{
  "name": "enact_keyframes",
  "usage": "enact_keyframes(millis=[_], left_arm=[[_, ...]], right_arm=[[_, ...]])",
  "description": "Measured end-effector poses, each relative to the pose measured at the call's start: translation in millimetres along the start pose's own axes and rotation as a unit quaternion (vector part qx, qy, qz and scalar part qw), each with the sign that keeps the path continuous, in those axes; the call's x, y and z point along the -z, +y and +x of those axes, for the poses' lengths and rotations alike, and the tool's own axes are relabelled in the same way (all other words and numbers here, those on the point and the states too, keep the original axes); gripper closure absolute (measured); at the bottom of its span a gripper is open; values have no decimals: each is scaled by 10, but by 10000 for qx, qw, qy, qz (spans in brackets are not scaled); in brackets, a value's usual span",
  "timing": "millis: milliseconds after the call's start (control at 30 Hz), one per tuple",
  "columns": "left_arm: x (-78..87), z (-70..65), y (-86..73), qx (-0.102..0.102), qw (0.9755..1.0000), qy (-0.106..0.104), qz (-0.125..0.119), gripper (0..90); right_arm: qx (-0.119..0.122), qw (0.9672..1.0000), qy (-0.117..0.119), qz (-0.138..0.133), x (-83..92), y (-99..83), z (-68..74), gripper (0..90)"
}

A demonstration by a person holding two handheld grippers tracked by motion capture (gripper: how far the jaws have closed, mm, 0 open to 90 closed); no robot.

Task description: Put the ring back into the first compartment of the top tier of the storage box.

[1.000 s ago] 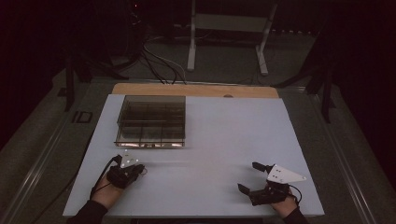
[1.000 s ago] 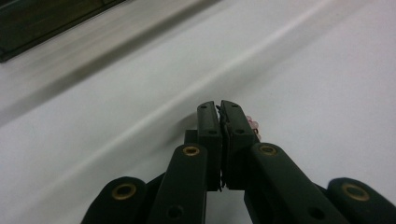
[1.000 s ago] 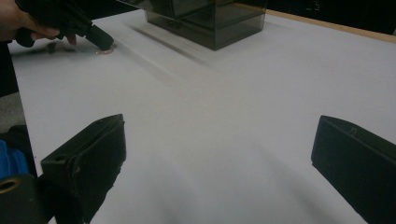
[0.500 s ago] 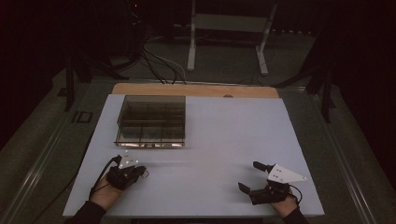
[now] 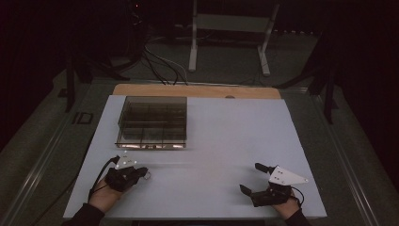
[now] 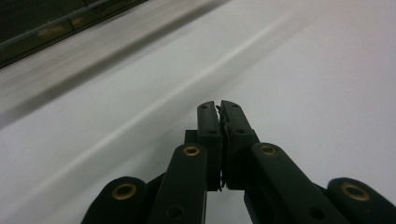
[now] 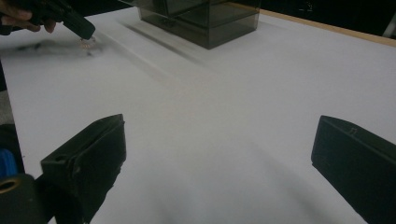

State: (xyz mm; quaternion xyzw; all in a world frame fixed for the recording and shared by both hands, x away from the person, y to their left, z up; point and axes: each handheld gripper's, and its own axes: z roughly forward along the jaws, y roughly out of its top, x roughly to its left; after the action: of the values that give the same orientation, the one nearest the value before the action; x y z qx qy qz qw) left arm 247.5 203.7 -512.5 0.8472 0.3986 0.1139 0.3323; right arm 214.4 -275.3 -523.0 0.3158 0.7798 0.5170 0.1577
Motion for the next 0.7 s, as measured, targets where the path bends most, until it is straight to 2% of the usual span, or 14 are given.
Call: enact_keyframes(millis=[167,300,700], left_arm=[[14,-14,17,-36,10000,-58,7,900],[46,-59,50,-193,9998,-66,34,900],[122,-82,89,-269,9995,-138,-41,900]], right_arm=[[9,10000,-1,-5,3,2,3,29],[19,10000,-24,0,4,2,3,29],[20,10000,-55,-18,12,3,3,29]])
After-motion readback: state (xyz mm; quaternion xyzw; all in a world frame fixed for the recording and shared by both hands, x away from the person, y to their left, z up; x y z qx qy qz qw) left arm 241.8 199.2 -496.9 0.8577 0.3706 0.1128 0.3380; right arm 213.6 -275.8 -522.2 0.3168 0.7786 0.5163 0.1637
